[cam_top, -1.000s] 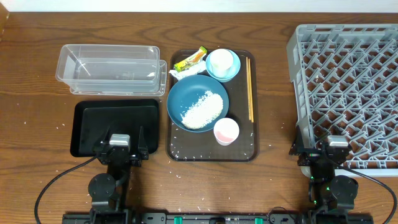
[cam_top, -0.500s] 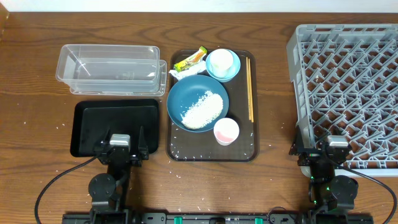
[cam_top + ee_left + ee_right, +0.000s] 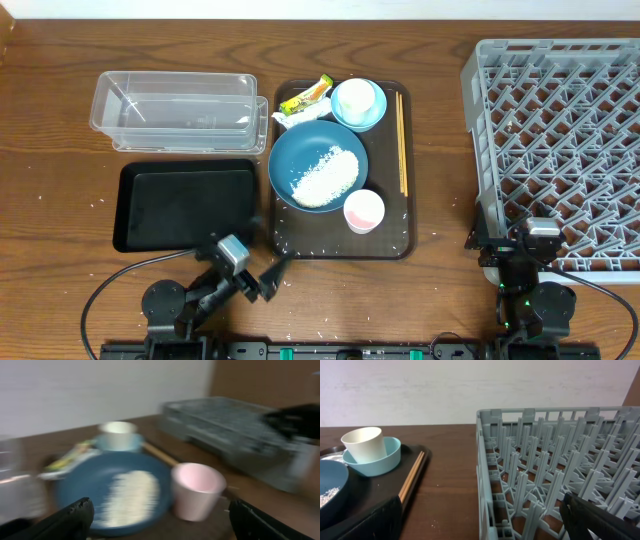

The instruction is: Sort waste into correct bins and load items into the dishwasher rack

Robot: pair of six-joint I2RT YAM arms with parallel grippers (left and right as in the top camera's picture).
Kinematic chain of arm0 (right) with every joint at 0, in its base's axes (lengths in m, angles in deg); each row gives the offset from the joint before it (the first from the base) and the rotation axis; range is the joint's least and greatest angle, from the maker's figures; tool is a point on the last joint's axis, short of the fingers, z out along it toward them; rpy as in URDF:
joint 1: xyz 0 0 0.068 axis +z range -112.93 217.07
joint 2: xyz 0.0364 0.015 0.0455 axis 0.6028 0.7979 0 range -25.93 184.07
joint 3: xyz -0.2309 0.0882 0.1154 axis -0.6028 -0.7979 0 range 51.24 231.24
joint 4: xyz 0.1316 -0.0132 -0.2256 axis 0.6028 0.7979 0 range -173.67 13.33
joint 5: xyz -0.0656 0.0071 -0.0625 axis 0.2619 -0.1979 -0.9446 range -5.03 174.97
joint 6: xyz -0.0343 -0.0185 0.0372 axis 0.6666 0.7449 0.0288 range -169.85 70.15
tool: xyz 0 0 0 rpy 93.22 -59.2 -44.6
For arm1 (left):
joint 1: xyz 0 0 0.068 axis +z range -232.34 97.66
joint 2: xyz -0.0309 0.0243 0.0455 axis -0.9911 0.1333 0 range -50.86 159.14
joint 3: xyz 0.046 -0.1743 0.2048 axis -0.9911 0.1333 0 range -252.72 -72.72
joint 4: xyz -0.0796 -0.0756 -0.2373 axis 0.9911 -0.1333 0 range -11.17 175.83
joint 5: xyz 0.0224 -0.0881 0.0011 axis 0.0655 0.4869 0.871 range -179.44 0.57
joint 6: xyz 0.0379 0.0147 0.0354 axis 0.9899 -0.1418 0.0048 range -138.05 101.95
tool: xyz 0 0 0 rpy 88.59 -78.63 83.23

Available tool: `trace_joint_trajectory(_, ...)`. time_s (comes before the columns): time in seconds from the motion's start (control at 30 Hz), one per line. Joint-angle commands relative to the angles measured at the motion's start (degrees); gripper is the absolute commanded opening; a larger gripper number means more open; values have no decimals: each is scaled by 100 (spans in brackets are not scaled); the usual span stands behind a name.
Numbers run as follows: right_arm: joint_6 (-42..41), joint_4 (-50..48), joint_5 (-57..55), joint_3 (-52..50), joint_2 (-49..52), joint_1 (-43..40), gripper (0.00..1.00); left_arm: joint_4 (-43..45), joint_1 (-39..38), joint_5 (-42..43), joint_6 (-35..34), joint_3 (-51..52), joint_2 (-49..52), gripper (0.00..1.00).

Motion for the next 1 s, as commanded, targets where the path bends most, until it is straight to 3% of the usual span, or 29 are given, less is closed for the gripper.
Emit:
trace_joint_trajectory(0.0, 66, 17, -22, -9, 13, 0, 99, 90, -22, 1268, -160, 81, -31, 89)
trace_joint_trajectory(0.1, 66, 20, -22, -9, 13, 0, 99, 184, -22, 1292, -398, 81, -31, 89)
trace_joint_trajectory(0.2, 66, 20, -22, -9, 13, 0, 99, 734, -22, 1237, -1064, 81, -31, 89)
trace_joint_trajectory(0.4, 66, 20, -22, -9, 13, 0, 99, 1821, -22, 214, -2490, 28, -31, 89)
trace_joint_trajectory(0.6, 66, 20, -22, -9, 13, 0, 99, 1773, -7, -286, -2487, -358, 188, 89)
trace_joint_trajectory(0.8, 66, 20, -22, -9, 13, 0, 99, 885, -7, -302, -2107, -1233, 1290, 89)
trace_joint_trajectory(0.97, 66, 20, -22, -9, 13, 0, 99, 1759, -7, 317, -2114, -1482, 2111, 89)
